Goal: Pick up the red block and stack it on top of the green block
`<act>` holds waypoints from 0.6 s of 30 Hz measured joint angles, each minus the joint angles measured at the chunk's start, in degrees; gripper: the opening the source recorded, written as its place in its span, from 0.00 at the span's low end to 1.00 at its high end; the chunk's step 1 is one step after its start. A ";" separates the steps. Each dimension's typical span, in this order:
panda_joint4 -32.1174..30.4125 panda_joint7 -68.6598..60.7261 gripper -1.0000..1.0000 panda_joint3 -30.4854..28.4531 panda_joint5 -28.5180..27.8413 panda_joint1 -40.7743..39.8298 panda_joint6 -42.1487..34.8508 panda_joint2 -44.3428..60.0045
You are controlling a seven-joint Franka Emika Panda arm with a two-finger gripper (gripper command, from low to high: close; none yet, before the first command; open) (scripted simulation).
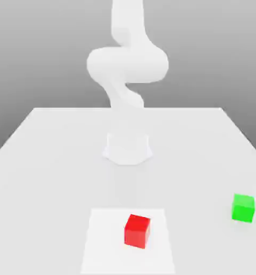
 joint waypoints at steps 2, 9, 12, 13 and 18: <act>-2.11 1.77 0.50 0.72 0.12 -0.46 2.42 4.48; -9.04 7.84 0.50 3.05 0.14 -1.80 10.35 19.11; -11.99 10.62 0.50 3.79 -0.13 -2.11 13.72 25.35; -12.97 11.56 0.50 4.01 -0.24 -2.19 14.85 27.43; -17.89 16.31 0.50 4.62 -0.85 -2.11 20.46 37.83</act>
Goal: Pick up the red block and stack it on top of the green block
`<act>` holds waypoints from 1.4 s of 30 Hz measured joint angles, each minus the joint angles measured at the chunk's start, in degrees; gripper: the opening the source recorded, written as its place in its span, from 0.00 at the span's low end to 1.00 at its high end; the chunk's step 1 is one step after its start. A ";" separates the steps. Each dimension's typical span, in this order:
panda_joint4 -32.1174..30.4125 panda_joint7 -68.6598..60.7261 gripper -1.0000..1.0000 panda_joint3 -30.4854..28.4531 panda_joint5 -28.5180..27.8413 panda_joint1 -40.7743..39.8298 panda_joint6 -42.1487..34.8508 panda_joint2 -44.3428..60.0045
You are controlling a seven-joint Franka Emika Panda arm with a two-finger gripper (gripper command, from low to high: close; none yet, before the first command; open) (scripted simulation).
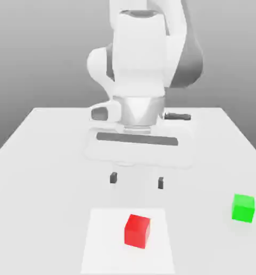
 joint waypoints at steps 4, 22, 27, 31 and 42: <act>-2.31 3.00 0.50 -0.34 -0.87 0.48 5.30 8.31; -2.64 3.02 0.00 -0.47 -0.60 1.22 4.62 7.74; -1.12 1.89 0.00 4.81 -0.39 9.95 1.04 5.68; 0.51 0.95 0.00 8.83 -0.35 17.36 -1.18 5.12; 3.67 5.34 0.00 10.97 -8.41 29.79 4.13 14.19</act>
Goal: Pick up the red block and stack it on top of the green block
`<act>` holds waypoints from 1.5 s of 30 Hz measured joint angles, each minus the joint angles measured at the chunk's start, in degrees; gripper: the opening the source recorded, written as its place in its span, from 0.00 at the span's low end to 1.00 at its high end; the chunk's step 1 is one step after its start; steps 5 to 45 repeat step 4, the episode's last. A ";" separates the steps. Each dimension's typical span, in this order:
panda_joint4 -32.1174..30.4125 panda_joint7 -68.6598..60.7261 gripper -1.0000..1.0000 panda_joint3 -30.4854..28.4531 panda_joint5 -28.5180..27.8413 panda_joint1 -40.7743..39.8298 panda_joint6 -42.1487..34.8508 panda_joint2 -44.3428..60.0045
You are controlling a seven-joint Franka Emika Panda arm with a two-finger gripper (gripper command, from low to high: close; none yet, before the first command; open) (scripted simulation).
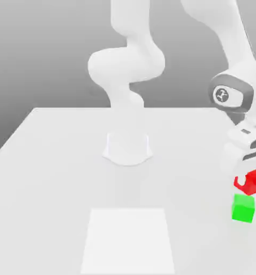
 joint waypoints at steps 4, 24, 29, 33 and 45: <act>0.07 0.72 1.00 -0.62 -0.97 0.44 1.03 1.15; 0.07 0.72 1.00 -0.62 -0.97 0.44 1.03 1.15; 0.07 0.72 1.00 -0.62 -0.97 0.44 1.03 1.15; 0.07 0.72 1.00 -0.62 -0.97 0.44 1.03 1.15; 0.07 0.72 1.00 -0.62 -0.97 0.44 1.03 1.15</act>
